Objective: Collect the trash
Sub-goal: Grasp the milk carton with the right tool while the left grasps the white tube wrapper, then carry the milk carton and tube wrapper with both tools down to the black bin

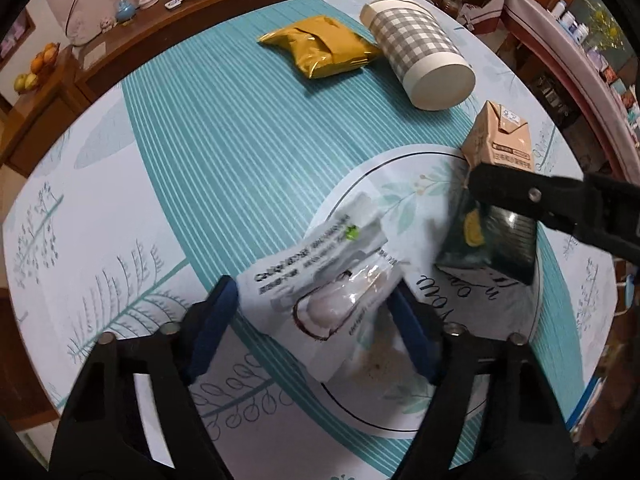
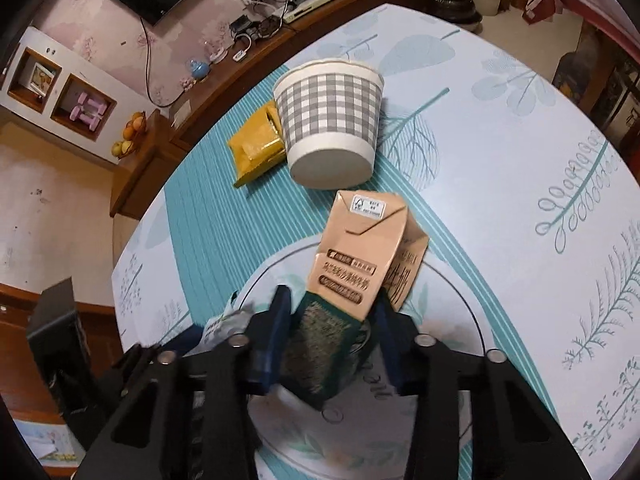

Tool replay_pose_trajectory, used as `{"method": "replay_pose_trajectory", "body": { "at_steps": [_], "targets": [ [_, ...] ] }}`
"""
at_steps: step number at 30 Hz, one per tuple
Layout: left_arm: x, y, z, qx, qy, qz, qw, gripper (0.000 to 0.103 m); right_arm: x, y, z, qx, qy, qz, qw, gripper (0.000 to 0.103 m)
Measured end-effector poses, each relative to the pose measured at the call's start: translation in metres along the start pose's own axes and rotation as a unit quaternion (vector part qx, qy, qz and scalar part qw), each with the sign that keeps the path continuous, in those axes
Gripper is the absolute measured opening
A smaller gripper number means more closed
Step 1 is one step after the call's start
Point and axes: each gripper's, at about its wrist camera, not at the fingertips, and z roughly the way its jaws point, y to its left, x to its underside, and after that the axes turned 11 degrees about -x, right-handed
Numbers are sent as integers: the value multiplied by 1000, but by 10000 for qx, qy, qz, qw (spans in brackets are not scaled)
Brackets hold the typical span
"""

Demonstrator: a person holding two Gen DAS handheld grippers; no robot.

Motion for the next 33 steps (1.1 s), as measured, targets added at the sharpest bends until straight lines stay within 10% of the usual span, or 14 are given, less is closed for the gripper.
{"method": "replay_pose_trajectory", "body": {
  "at_steps": [8, 22, 33],
  "targets": [
    [-2, -22, -10, -39, -67, 99, 9999, 10, 18, -26, -21, -332, 34, 214, 9992, 33],
    [68, -53, -112, 424, -402, -777, 9953, 6, 84, -71, -109, -870, -127, -7, 9961, 32],
    [198, -115, -240, 275, -870, -1620, 9826, 6, 179, -101, -226, -1562, -173, -709, 9850, 32]
  ]
}}
